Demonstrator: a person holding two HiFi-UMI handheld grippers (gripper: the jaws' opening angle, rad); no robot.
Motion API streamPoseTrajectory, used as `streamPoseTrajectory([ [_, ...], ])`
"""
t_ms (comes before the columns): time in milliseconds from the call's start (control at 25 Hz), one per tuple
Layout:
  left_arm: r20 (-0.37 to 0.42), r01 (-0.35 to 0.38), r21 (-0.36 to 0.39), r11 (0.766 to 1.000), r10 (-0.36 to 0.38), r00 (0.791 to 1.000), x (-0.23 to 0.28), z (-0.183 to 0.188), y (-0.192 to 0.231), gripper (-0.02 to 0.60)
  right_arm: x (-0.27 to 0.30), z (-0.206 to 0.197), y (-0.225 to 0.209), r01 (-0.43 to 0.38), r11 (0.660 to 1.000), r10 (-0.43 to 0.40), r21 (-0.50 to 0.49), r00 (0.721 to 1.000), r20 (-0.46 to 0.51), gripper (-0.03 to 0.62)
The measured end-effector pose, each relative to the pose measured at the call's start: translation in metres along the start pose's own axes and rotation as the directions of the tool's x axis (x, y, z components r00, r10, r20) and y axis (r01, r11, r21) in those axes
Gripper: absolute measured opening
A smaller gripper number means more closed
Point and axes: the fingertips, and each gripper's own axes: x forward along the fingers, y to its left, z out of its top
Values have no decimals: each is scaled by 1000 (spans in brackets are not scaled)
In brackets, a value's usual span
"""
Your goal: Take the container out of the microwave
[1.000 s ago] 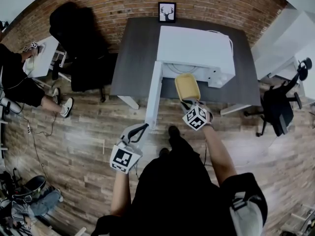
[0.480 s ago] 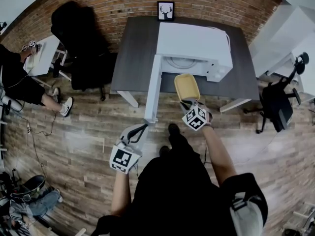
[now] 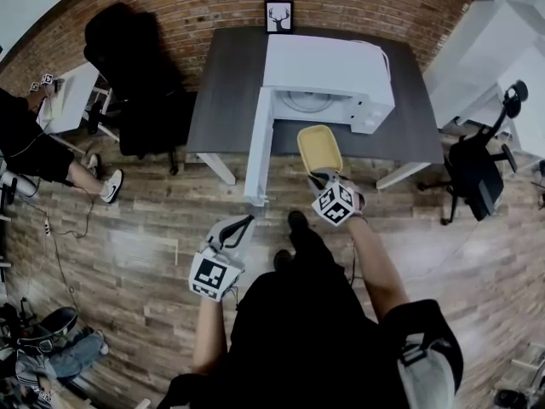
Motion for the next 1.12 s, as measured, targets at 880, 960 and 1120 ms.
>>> streamPoseTrajectory([
  [880, 5, 36, 22, 999, -36, 999, 1, -1, -11, 3, -11, -3, 14, 3, 1000, -3, 4, 1000, -6, 28],
  [960, 4, 36, 23, 999, -36, 999, 1, 0, -10, 3, -9, -3, 13, 3, 1000, -3, 3, 1000, -4, 28],
  [1120, 3, 36, 29, 999, -37, 999, 4, 2, -8, 3, -8, -3, 10, 3, 1000, -3, 2, 1000, -8, 28],
])
